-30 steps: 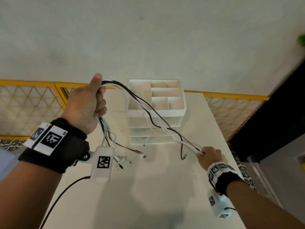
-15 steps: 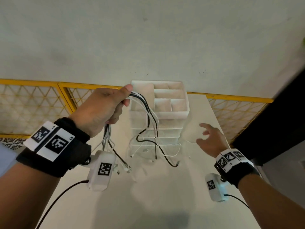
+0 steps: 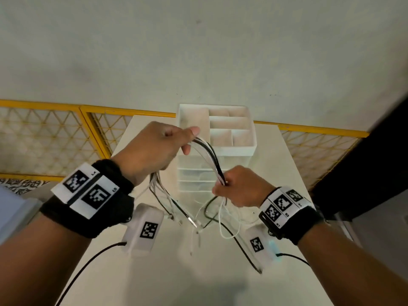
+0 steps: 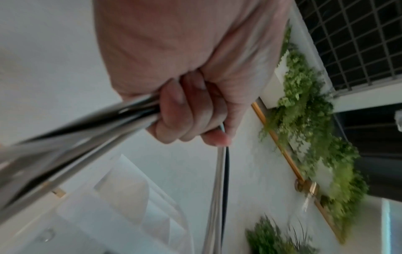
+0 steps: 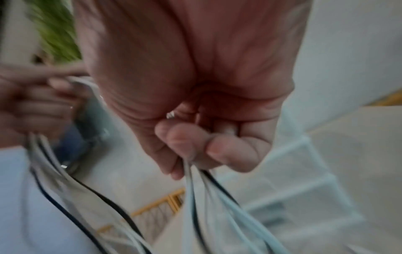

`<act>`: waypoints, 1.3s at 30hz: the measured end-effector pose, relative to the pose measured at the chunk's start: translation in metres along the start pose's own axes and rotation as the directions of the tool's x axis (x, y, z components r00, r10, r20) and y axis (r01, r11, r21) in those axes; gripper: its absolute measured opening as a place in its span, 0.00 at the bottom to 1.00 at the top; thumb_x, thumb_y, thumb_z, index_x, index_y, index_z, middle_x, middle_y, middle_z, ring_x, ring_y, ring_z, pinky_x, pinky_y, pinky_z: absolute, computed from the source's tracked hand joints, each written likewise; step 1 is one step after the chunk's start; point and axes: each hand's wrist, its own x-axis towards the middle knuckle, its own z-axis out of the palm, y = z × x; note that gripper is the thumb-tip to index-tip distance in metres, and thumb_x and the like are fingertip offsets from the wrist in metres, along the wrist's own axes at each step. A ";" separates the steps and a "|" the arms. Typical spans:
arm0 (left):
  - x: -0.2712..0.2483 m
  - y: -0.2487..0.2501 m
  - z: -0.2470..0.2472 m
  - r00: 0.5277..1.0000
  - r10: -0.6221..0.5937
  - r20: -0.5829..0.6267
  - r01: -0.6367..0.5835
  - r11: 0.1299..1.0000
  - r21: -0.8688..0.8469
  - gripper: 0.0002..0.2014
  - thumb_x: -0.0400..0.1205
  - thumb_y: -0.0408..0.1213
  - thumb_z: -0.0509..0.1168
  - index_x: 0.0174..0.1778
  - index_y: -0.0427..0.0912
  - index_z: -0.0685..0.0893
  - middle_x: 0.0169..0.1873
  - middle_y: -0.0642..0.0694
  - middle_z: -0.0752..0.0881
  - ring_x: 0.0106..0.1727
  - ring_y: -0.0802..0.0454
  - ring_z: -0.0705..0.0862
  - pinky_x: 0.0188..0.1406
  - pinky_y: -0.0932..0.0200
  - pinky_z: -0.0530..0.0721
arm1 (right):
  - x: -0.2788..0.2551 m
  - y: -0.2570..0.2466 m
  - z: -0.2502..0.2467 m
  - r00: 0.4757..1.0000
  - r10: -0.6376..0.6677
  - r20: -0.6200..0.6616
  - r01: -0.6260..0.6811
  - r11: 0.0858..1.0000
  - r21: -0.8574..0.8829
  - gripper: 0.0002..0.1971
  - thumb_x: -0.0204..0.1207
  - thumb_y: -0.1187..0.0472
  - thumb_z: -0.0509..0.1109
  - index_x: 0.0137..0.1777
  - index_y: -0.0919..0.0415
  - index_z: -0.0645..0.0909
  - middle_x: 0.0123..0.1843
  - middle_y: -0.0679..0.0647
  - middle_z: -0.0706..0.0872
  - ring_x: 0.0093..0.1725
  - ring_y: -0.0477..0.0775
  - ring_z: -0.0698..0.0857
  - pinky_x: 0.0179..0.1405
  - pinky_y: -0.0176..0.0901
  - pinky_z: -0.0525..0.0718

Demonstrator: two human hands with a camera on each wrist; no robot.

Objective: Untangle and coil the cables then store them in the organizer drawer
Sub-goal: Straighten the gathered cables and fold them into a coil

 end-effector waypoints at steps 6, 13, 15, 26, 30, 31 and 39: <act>0.000 0.005 -0.014 0.999 0.044 -0.009 -0.045 0.996 -0.071 0.23 0.82 0.51 0.67 0.25 0.41 0.80 0.16 0.51 0.60 0.19 0.52 0.54 0.22 0.61 0.54 | 0.003 0.079 0.024 0.960 0.268 -0.084 -0.281 0.918 -0.279 0.18 0.75 0.50 0.72 0.26 0.54 0.74 0.31 0.53 0.81 0.36 0.54 0.82 0.31 0.39 0.73; -0.001 0.002 -0.013 0.996 0.013 0.084 -0.009 0.999 -0.052 0.22 0.82 0.52 0.67 0.30 0.37 0.81 0.16 0.51 0.60 0.20 0.50 0.54 0.21 0.64 0.56 | 0.000 0.123 -0.001 0.838 0.420 -0.347 -0.443 0.897 0.016 0.10 0.73 0.49 0.78 0.37 0.53 0.85 0.36 0.59 0.89 0.35 0.53 0.90 0.25 0.33 0.77; -0.001 0.000 -0.012 0.993 -0.011 0.120 0.015 1.000 -0.027 0.23 0.82 0.54 0.66 0.31 0.38 0.83 0.16 0.50 0.61 0.21 0.50 0.54 0.20 0.64 0.58 | 0.005 0.131 -0.014 0.793 0.391 -0.467 -0.438 0.899 0.010 0.09 0.74 0.50 0.76 0.38 0.53 0.84 0.39 0.61 0.91 0.46 0.64 0.89 0.41 0.42 0.82; 0.003 -0.003 0.034 0.997 0.009 0.081 -0.020 0.990 0.140 0.23 0.82 0.55 0.65 0.32 0.40 0.90 0.14 0.51 0.65 0.16 0.56 0.61 0.18 0.67 0.63 | -0.034 -0.030 -0.058 0.994 -0.101 0.052 0.089 0.977 0.192 0.32 0.72 0.63 0.81 0.74 0.44 0.74 0.24 0.40 0.80 0.21 0.39 0.73 0.25 0.22 0.70; 0.004 0.003 0.033 0.992 0.072 0.108 -0.089 0.983 0.162 0.23 0.82 0.56 0.65 0.31 0.42 0.89 0.17 0.48 0.64 0.19 0.51 0.62 0.20 0.63 0.65 | -0.019 -0.036 -0.033 0.999 -0.050 0.010 0.047 0.981 0.186 0.06 0.77 0.57 0.76 0.42 0.55 0.84 0.19 0.39 0.78 0.17 0.40 0.73 0.25 0.33 0.70; 0.004 0.002 0.028 0.993 0.080 0.090 -0.093 0.983 0.155 0.24 0.81 0.58 0.65 0.30 0.42 0.88 0.19 0.44 0.64 0.22 0.48 0.63 0.23 0.62 0.65 | -0.013 -0.022 -0.028 0.998 0.047 0.048 -0.054 0.984 0.169 0.07 0.77 0.56 0.75 0.41 0.57 0.84 0.20 0.44 0.80 0.17 0.42 0.73 0.23 0.37 0.70; 0.008 -0.010 -0.003 0.995 -0.018 0.097 0.020 1.000 -0.012 0.29 0.87 0.56 0.56 0.34 0.36 0.89 0.19 0.51 0.62 0.24 0.51 0.59 0.21 0.61 0.61 | 0.005 0.085 -0.014 0.877 0.433 -0.209 -0.425 0.901 0.083 0.07 0.74 0.57 0.70 0.39 0.58 0.86 0.30 0.55 0.92 0.22 0.50 0.85 0.21 0.36 0.80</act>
